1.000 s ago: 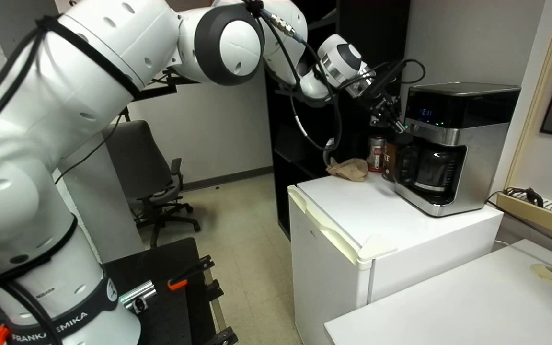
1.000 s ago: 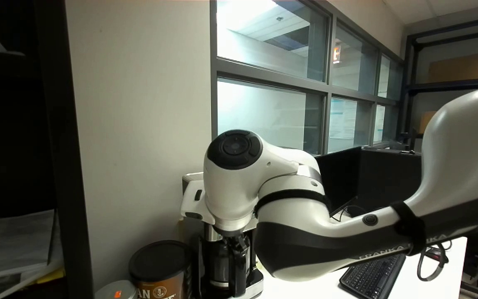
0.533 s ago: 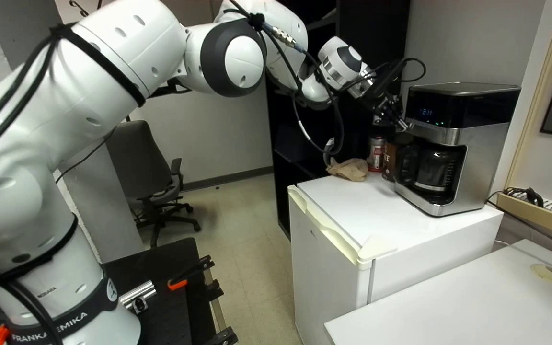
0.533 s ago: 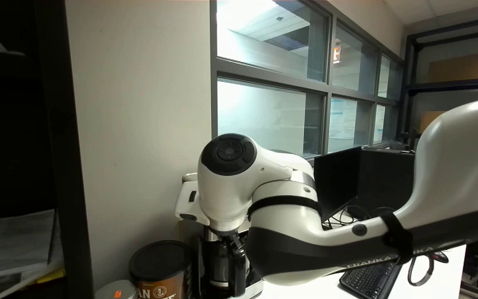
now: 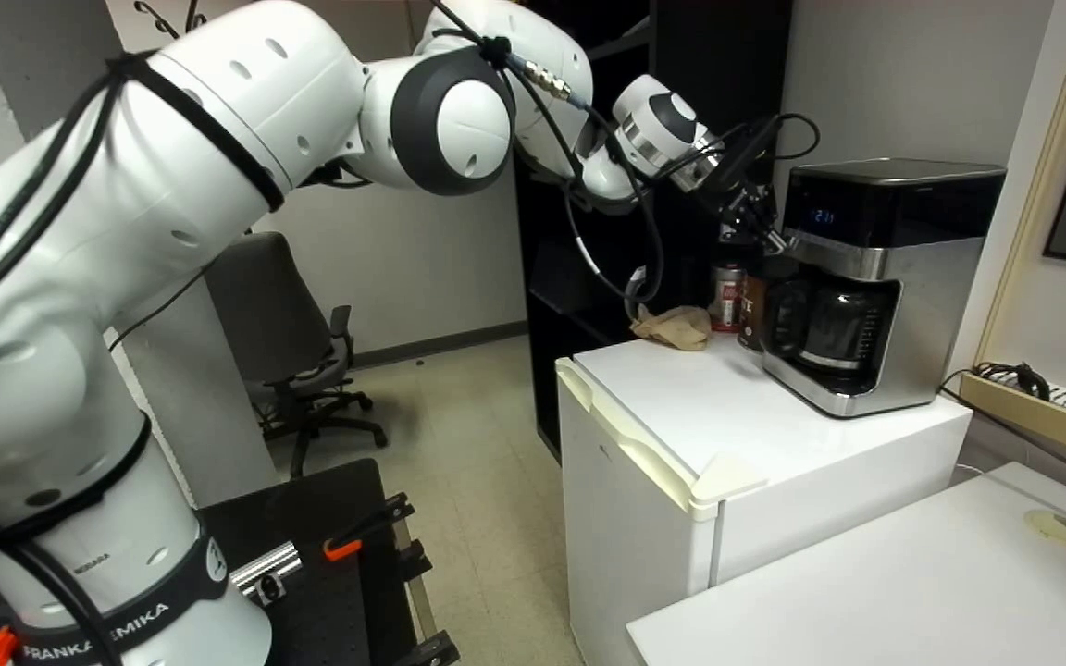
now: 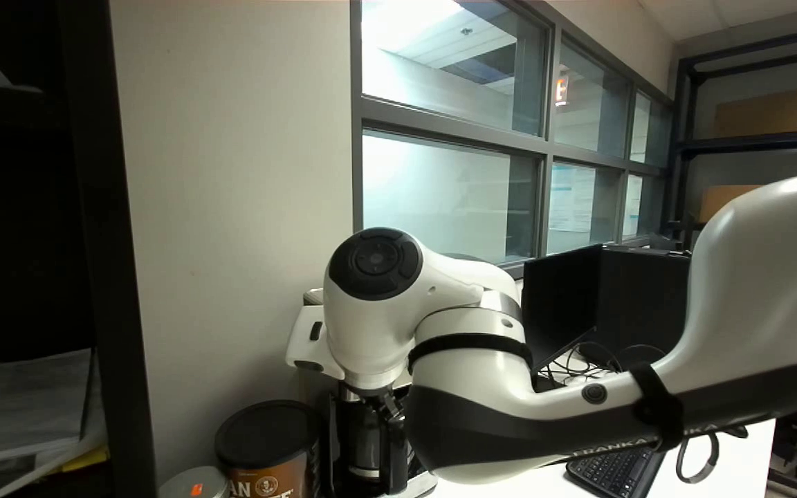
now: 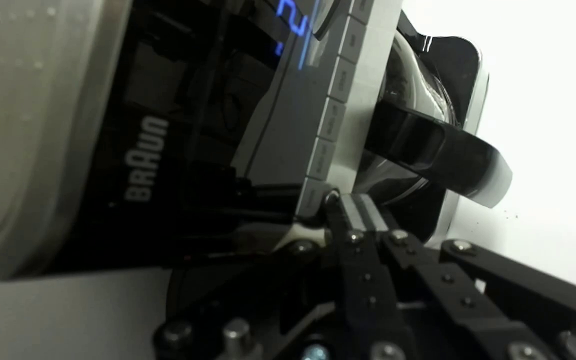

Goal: Press a button on the coffee maker

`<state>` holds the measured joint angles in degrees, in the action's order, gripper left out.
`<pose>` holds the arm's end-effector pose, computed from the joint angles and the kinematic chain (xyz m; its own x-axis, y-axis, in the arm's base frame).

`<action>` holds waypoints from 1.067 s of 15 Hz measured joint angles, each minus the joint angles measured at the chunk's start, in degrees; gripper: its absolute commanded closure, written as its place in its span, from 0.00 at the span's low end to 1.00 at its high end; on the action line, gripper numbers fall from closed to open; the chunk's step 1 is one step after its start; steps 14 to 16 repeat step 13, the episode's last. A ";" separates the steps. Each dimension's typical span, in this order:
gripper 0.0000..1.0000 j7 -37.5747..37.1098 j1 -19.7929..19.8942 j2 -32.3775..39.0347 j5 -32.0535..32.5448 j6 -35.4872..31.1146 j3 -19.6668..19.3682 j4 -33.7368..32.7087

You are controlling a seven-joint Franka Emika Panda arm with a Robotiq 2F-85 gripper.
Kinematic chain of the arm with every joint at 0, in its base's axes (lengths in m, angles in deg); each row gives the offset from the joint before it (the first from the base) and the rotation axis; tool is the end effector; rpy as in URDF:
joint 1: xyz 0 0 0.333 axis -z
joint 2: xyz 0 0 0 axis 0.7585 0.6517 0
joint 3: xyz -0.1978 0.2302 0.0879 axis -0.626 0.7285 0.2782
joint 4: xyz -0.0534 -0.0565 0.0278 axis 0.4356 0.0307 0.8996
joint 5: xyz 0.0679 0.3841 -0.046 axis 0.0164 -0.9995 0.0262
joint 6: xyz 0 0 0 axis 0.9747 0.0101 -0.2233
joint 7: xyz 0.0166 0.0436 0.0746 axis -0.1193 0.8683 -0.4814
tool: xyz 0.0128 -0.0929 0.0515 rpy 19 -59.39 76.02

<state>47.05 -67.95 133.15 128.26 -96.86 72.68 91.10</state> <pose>0.7842 0.2586 0.3242 0.1913 0.8958 -0.4012 0.7927 0.1001 0.6014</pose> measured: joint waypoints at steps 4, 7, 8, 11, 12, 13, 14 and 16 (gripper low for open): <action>1.00 0.85 0.03 -0.38 -0.01 0.15 0.41 0.45; 1.00 1.05 0.02 -1.76 -0.02 0.52 1.10 2.04; 1.00 1.05 0.00 -2.55 -0.02 0.77 1.44 2.99; 1.00 1.05 -0.07 -5.65 -0.04 1.54 2.69 6.84; 1.00 1.05 -0.08 -6.79 -0.04 1.91 3.10 8.28; 1.00 1.05 -0.08 -7.93 -0.04 2.18 3.47 9.76; 1.00 1.05 -0.08 -7.93 -0.04 2.18 3.47 9.76; 1.00 1.05 -0.08 -7.93 -0.04 2.18 3.47 9.76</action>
